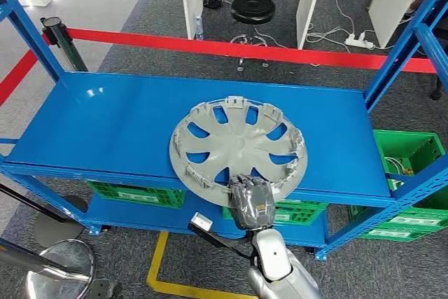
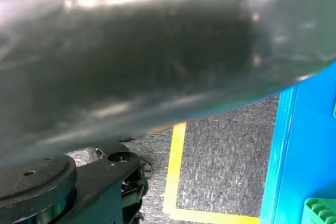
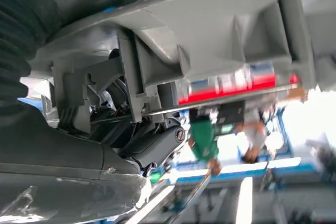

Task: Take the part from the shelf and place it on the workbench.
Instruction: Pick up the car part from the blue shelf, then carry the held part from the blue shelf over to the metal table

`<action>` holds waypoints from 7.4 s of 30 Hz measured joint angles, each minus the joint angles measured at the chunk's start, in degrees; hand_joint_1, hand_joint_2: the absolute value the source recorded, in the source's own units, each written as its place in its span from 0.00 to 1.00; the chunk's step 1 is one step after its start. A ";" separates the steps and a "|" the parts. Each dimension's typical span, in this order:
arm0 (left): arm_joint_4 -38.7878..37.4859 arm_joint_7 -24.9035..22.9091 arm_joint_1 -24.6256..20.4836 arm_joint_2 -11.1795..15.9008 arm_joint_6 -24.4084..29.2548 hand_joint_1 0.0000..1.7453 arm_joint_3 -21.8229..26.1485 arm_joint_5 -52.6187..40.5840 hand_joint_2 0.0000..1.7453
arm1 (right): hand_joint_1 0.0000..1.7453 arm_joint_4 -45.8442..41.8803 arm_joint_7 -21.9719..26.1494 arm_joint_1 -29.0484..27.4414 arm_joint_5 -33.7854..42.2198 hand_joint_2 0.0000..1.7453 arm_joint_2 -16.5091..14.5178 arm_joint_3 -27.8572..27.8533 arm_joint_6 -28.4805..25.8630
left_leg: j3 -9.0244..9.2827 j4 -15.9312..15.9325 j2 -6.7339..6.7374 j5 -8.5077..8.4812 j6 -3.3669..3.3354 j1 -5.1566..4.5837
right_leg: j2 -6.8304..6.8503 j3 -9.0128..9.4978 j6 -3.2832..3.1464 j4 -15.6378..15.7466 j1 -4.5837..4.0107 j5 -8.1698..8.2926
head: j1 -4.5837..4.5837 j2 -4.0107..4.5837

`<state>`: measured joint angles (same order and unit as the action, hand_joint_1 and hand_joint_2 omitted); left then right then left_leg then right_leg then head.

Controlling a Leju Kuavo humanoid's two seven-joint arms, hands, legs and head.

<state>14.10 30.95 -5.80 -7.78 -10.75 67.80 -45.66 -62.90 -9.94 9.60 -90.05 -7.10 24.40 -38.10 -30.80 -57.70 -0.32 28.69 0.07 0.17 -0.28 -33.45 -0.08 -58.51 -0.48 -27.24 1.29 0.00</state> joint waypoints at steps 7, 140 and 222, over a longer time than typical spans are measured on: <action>0.00 0.04 0.13 -0.01 0.07 0.00 0.01 0.00 0.00 | 1.00 -3.19 -1.00 -0.72 0.00 1.00 1.02 2.15 -0.21 | -0.01 0.00 0.00 0.00 0.00 0.00 | 0.02 0.00 0.00 0.00 0.00 0.00 | 0.00 0.00; -0.07 1.90 -3.61 -2.16 7.61 0.00 -4.75 -10.04 1.00 | 0.93 -55.48 43.75 -25.94 9.73 1.00 -7.10 -15.92 -0.88 | -6.05 1.16 0.83 -7.44 0.06 -0.17 | 0.34 9.63 0.92 4.03 0.48 -5.65 | 0.45 -0.02; -0.21 -1.89 -4.88 -3.07 7.22 0.00 -11.63 -13.12 1.00 | 0.93 -65.40 25.55 -33.62 0.09 1.00 -3.82 -11.42 -0.88 | -1.19 -0.18 0.44 -0.95 -1.09 1.05 | -0.99 -6.33 2.76 -8.64 0.88 -4.51 | 1.02 0.00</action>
<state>13.88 29.06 -10.68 -10.85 -3.54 56.17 -58.78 -128.30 15.61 -24.02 -89.96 -10.93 12.98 -38.98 -31.99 -57.88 0.13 27.74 -1.02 1.22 -1.27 -39.79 2.68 -67.15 0.39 -31.75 2.31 0.00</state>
